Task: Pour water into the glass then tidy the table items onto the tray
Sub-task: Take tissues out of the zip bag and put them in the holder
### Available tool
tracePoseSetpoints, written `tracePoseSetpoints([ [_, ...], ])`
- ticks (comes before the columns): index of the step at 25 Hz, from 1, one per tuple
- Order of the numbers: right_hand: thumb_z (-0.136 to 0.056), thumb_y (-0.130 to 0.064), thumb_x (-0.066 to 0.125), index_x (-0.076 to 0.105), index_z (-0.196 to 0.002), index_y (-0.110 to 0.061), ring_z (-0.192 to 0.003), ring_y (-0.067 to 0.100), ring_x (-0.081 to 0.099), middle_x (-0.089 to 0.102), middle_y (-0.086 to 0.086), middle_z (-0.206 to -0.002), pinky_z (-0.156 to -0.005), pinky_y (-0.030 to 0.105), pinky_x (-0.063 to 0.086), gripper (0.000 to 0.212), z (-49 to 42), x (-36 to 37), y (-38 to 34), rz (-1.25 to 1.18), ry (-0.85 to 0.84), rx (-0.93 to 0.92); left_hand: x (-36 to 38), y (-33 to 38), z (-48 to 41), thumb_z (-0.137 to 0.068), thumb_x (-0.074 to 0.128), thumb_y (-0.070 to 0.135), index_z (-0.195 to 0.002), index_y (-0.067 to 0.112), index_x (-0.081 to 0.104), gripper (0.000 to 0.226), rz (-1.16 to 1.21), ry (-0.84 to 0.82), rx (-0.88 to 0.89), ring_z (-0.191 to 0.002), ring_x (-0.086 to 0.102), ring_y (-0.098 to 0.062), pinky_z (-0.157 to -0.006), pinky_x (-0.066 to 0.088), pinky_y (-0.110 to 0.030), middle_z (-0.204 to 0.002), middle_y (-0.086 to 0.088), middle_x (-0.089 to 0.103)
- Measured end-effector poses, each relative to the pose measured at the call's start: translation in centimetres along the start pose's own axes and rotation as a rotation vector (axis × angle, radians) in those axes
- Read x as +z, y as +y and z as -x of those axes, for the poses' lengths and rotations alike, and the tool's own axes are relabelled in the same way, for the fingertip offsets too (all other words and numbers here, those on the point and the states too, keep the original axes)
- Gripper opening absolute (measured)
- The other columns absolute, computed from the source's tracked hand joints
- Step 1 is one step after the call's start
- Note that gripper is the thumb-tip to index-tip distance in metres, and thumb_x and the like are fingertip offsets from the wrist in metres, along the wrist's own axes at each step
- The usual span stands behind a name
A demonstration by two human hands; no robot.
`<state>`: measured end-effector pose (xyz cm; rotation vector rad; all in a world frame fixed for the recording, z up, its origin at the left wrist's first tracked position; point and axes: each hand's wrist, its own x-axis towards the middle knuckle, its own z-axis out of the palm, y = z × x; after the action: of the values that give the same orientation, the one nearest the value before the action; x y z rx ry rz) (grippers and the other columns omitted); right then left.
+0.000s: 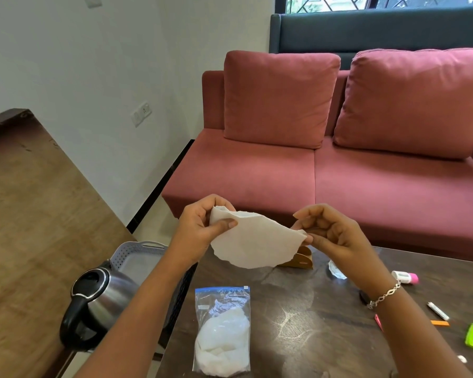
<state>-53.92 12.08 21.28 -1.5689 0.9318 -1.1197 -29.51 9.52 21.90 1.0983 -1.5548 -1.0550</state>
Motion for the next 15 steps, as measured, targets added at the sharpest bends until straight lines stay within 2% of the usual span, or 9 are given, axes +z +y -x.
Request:
tracePoseSetpoints([
  [4,-0.081,0.018,0.049,0.056,-0.083,-0.008,-0.074,0.013,0.066,0.064,0.013,-0.084,-0.068,0.020,0.056,0.027,0.0,0.2,0.3,0.014,0.048,0.018,-0.3,1.0,0.1,-0.068,0.068,0.021,-0.074,0.028,0.062,0.011,-0.083,-0.033,0.035,-0.070,0.055,-0.016,-0.058,0.044,-0.032,-0.073,0.012,0.063],
  [7,-0.081,0.018,0.050,0.064,-0.079,-0.008,-0.073,0.010,0.066,0.067,0.006,-0.082,-0.068,0.019,0.056,0.029,0.1,0.1,0.5,0.114,0.082,-0.002,-0.2,1.7,0.2,-0.067,0.062,0.034,-0.078,0.034,0.061,0.012,-0.174,-0.050,0.077,-0.074,0.055,-0.015,-0.060,0.046,-0.037,-0.078,0.016,0.062],
  [8,-0.082,0.013,0.053,0.067,-0.080,-0.008,-0.074,0.011,0.067,0.068,0.005,-0.082,-0.069,0.020,0.056,0.025,0.1,0.2,0.5,0.135,0.097,-0.014,-0.1,1.9,0.2,-0.067,0.062,0.033,-0.080,0.036,0.060,0.013,-0.202,-0.045,0.090,-0.075,0.055,-0.014,-0.061,0.046,-0.039,-0.080,0.017,0.061],
  [10,-0.079,-0.011,0.063,0.070,-0.083,-0.008,-0.075,0.013,0.066,0.068,0.006,-0.085,-0.068,0.019,0.055,0.008,0.3,0.3,0.1,0.130,0.109,-0.026,0.0,2.2,0.2,-0.070,0.062,0.026,-0.086,0.043,0.057,0.024,-0.268,-0.022,0.109,-0.076,0.055,-0.011,-0.065,0.049,-0.041,-0.082,0.017,0.060],
  [12,-0.072,-0.025,0.067,0.070,-0.082,-0.010,-0.074,0.010,0.064,0.068,0.003,-0.085,-0.067,0.015,0.053,0.018,0.4,0.4,-0.1,0.231,0.117,-0.053,0.2,2.3,0.2,-0.072,0.060,0.022,-0.093,0.045,0.052,0.033,-0.355,-0.008,0.127,-0.075,0.054,-0.009,-0.068,0.050,-0.038,-0.083,0.014,0.057],
  [15,-0.075,-0.007,0.070,0.070,-0.079,-0.008,-0.073,0.011,0.063,0.067,0.002,-0.081,-0.067,0.018,0.054,0.004,0.2,0.6,0.1,0.371,0.174,-0.105,0.2,2.4,0.3,-0.073,0.059,0.022,-0.100,0.042,0.051,0.035,-0.418,-0.019,0.132,-0.076,0.054,-0.006,-0.068,0.049,-0.030,-0.084,0.014,0.055],
])
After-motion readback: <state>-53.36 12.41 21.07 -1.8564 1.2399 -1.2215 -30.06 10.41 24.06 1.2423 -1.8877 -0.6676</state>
